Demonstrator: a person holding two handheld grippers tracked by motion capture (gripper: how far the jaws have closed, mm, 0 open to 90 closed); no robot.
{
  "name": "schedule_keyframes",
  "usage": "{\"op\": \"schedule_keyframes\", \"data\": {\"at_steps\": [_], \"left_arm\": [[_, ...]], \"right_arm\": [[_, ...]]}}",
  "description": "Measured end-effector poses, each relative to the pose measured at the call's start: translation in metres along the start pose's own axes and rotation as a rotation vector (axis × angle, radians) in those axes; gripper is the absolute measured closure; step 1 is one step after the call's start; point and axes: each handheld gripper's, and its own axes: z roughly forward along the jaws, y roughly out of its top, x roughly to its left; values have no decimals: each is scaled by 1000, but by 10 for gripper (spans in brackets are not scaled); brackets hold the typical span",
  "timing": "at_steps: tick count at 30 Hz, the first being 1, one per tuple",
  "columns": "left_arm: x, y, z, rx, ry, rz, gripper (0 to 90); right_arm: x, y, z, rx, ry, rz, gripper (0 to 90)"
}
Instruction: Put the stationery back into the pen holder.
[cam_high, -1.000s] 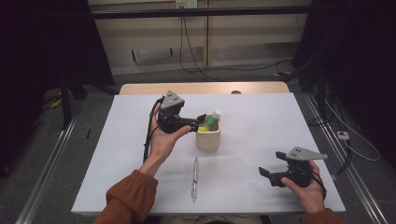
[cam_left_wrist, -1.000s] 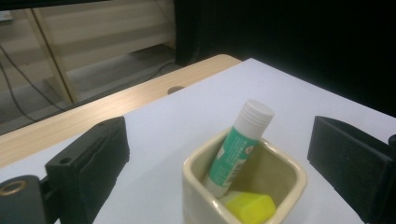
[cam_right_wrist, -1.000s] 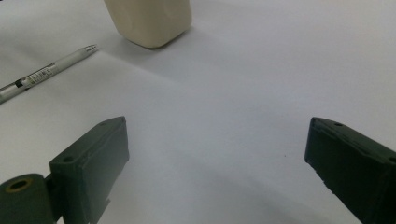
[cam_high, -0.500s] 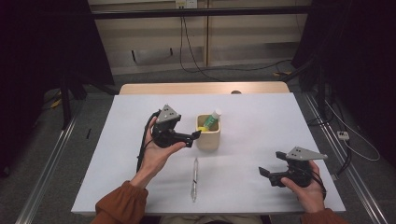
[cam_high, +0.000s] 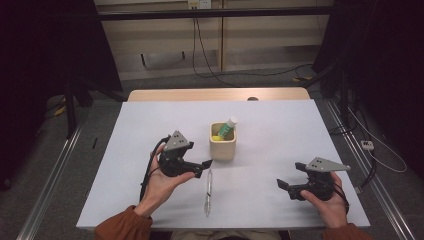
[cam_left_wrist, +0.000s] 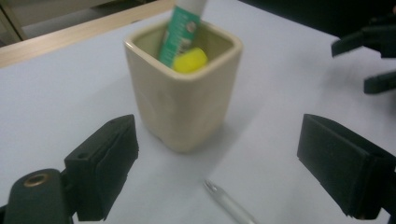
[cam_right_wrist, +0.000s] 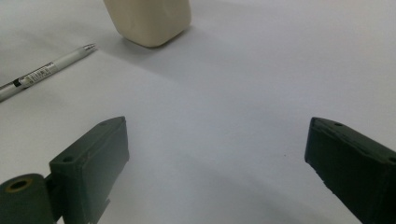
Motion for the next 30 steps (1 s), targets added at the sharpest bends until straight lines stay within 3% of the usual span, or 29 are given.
{"op": "schedule_keyframes", "data": {"at_steps": [3, 6, 10, 16, 20, 22, 25, 30], "left_arm": [[-5, -9, 0, 14, -24, -17, 127], [-10, -16, -1, 29, -48, -5, 131], [-15, -27, -5, 33, -48, 2, 167], [-18, -42, -1, 33, -83, -51, 202], [-21, -45, -5, 45, -98, -42, 300], [-24, -48, -3, 62, -119, -69, 349], [-27, -48, 1, 65, -164, -83, 408], [-29, -48, 4, 81, -200, -97, 560]], "right_arm": [[0, 0, 1, 5, 2, 3, 63], [1, 1, 0, 2, 3, -1, 63], [1, 0, 0, 2, 4, -3, 63], [1, 0, 1, 8, 3, -2, 63], [1, 0, 0, 5, 6, -10, 63], [1, 1, 0, 4, 8, -11, 63], [1, 0, 1, 7, 13, -13, 63], [1, 0, 1, 7, 18, -14, 63]]}}
